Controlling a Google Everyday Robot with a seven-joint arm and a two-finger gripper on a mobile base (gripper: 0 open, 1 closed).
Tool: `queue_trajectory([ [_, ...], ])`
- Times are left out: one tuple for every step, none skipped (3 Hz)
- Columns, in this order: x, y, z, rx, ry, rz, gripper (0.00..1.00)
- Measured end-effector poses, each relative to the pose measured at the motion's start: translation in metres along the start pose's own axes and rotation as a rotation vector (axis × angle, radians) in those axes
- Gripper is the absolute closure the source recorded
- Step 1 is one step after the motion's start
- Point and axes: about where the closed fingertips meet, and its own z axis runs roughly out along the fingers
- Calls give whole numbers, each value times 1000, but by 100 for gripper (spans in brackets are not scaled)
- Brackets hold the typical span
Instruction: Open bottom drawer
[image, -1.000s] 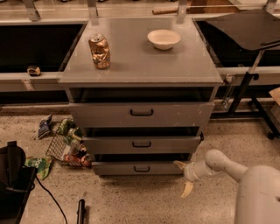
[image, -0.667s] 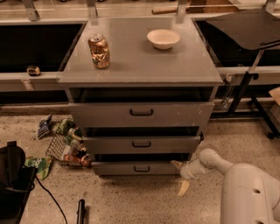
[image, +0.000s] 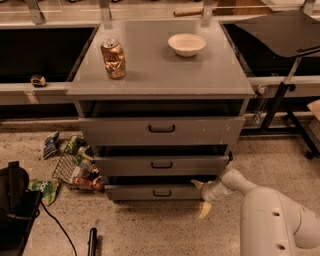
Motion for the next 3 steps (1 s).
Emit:
queue_trajectory([
  [-1, -8, 18, -10, -18, -15, 0],
  [-3, -12, 34, -32, -49, -22, 0],
  [-9, -9, 39, -44, -97, -38, 18],
])
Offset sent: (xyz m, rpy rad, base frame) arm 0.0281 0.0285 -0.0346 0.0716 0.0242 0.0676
